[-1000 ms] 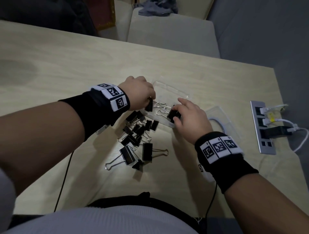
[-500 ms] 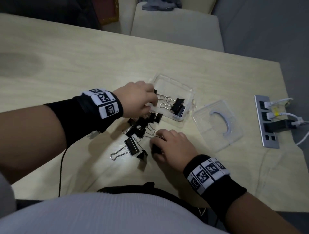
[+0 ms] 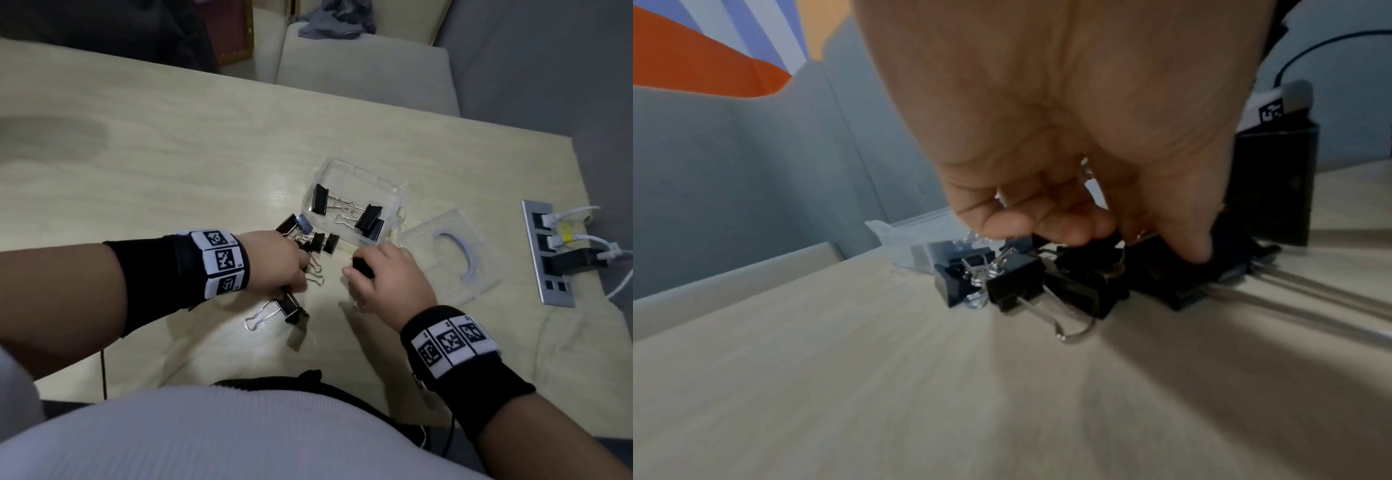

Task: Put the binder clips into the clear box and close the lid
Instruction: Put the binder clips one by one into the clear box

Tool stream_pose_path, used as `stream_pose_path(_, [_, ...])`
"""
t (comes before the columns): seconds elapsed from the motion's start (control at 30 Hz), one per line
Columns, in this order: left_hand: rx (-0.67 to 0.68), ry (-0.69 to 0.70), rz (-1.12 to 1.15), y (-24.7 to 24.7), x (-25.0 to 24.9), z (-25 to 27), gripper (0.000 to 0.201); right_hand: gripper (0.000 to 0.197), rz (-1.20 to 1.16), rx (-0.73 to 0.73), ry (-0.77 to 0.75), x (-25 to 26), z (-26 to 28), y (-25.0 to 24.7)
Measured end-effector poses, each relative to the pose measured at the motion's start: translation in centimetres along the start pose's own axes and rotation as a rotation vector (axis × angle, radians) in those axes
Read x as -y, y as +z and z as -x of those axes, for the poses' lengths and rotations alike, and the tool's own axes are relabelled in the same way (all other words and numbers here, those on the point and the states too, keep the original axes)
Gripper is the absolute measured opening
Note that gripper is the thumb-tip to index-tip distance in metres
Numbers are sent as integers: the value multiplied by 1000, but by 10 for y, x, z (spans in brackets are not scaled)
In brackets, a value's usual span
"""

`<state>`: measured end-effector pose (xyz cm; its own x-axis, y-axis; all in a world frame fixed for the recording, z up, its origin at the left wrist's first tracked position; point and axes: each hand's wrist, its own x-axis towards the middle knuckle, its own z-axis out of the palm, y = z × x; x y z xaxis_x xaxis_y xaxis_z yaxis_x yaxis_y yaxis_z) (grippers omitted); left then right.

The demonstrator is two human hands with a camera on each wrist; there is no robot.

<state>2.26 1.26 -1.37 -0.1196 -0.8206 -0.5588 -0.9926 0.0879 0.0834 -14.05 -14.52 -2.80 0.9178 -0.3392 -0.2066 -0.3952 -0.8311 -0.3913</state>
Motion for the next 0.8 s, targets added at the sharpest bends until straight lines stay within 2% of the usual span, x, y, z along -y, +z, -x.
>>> stream_pose_path(0.2, [-43, -37, 68, -8, 7, -4, 19, 24, -133, -108, 114, -9, -5, -20])
stream_pose_path(0.37, [46, -26, 37, -8, 3, -2, 45, 23, -328, -245, 192, -19, -11, -28])
stream_pose_path(0.5, [4, 32, -41, 6, -4, -4, 44, 20, -440, -321, 215, -18, -22, -31])
stream_pose_path(0.63, [-73, 29, -80, 14, -8, -4, 32, 23, -453, -324, 202, -11, -34, -34])
stream_pose_path(0.8, [-26, -10, -31, 12, -5, 0, 45, 32, -496, -384, 226, -8, -43, -36])
